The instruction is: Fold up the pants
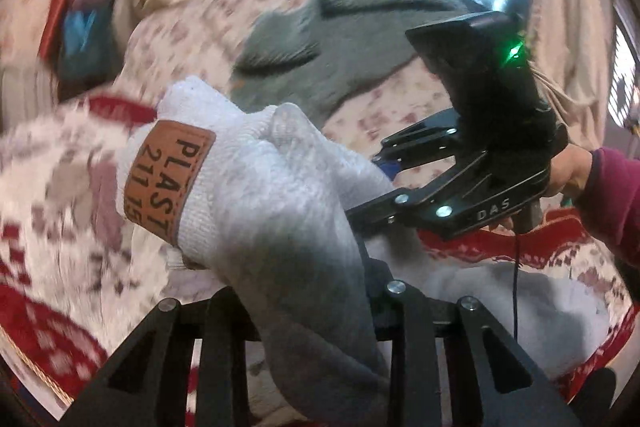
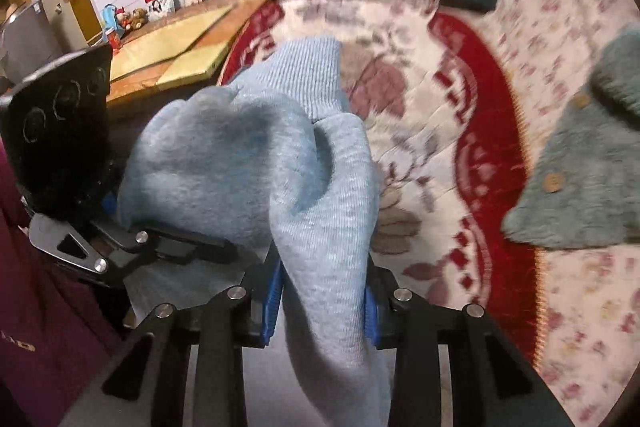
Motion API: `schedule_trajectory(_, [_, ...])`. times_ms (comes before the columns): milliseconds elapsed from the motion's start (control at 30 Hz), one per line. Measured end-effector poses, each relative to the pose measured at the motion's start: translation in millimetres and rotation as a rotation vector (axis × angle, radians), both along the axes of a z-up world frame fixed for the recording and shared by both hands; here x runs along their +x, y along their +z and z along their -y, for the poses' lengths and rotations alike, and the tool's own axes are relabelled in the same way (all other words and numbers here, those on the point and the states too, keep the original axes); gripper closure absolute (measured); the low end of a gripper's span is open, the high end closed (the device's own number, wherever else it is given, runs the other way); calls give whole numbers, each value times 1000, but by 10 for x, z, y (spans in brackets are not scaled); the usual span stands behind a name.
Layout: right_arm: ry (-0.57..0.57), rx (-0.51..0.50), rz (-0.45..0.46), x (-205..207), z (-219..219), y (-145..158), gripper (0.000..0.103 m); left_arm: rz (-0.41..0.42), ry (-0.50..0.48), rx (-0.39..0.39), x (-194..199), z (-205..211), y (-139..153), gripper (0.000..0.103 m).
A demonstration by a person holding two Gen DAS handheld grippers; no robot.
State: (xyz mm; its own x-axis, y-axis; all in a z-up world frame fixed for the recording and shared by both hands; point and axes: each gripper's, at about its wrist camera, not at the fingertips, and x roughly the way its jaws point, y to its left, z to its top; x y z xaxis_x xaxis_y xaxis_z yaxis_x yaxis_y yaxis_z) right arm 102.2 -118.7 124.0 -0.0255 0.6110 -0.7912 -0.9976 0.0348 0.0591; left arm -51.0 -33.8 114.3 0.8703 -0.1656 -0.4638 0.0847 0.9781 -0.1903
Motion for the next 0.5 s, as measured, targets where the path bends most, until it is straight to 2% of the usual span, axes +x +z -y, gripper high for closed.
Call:
schedule_trajectory(167, [-65,68,37,-107,470,172,67,40,-70,115,-49,482,182,74])
schedule_trajectory(267, [-111,105,26,-163,809,208,66,59,-128,180,-92,807,228,74])
schedule_trajectory(367, [-159,127,19,-225,1120,159,66,49,-180,211,-102,1108,186,74])
schedule_trajectory(500, [-242,139,-24,-272,1452,-80,63,17,-218,242,-123,1461,14,74])
